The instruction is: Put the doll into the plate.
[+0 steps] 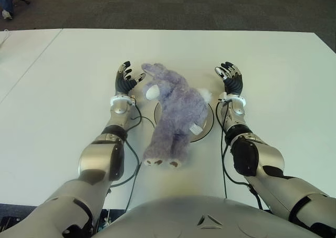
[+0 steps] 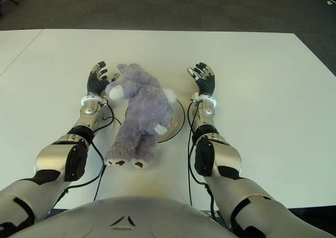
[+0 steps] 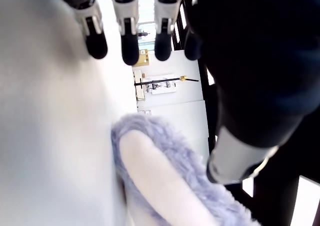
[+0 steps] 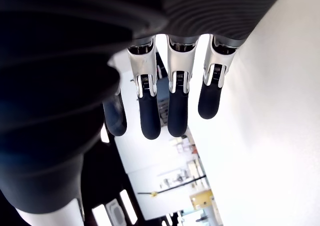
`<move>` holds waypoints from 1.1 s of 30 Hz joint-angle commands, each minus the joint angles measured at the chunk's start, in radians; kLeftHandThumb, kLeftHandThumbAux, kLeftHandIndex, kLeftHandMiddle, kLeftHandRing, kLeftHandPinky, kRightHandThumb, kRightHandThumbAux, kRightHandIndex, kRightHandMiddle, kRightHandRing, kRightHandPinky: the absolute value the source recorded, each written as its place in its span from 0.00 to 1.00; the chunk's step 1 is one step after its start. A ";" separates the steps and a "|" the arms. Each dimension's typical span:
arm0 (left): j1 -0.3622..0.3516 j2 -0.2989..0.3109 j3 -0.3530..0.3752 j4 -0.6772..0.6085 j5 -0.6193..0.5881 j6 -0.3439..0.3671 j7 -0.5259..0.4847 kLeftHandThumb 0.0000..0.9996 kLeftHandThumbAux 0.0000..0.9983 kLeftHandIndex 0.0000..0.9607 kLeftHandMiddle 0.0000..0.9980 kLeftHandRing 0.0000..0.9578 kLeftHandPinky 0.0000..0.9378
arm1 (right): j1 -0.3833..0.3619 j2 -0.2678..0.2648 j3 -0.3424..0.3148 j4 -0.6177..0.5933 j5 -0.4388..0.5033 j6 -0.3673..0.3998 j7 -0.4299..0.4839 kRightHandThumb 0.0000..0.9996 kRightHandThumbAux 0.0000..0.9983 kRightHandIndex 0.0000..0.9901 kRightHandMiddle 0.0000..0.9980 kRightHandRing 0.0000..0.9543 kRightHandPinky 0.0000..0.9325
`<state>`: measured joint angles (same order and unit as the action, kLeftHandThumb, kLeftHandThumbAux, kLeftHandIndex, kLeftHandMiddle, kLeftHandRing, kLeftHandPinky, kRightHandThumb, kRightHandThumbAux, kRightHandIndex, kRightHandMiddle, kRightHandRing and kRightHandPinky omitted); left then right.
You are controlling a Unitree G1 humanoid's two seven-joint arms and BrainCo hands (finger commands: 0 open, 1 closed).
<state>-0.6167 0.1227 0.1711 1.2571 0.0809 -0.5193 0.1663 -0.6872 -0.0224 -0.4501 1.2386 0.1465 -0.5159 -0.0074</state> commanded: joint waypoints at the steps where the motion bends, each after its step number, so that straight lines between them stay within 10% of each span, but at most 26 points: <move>1: 0.137 -0.024 -0.022 0.085 0.022 0.129 0.008 0.06 0.83 0.16 0.13 0.14 0.19 | 0.144 0.041 -0.019 0.100 0.025 0.116 -0.015 0.03 0.86 0.27 0.27 0.26 0.22; 33: 0.142 -0.012 -0.034 0.084 0.007 0.132 0.006 0.04 0.86 0.12 0.12 0.14 0.21 | 0.149 0.047 -0.005 0.100 0.012 0.107 -0.030 0.02 0.84 0.27 0.29 0.27 0.26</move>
<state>-0.6199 0.1382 0.1400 1.2562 0.0809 -0.4872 0.1738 -0.6870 -0.0206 -0.4450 1.2385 0.1441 -0.5159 -0.0084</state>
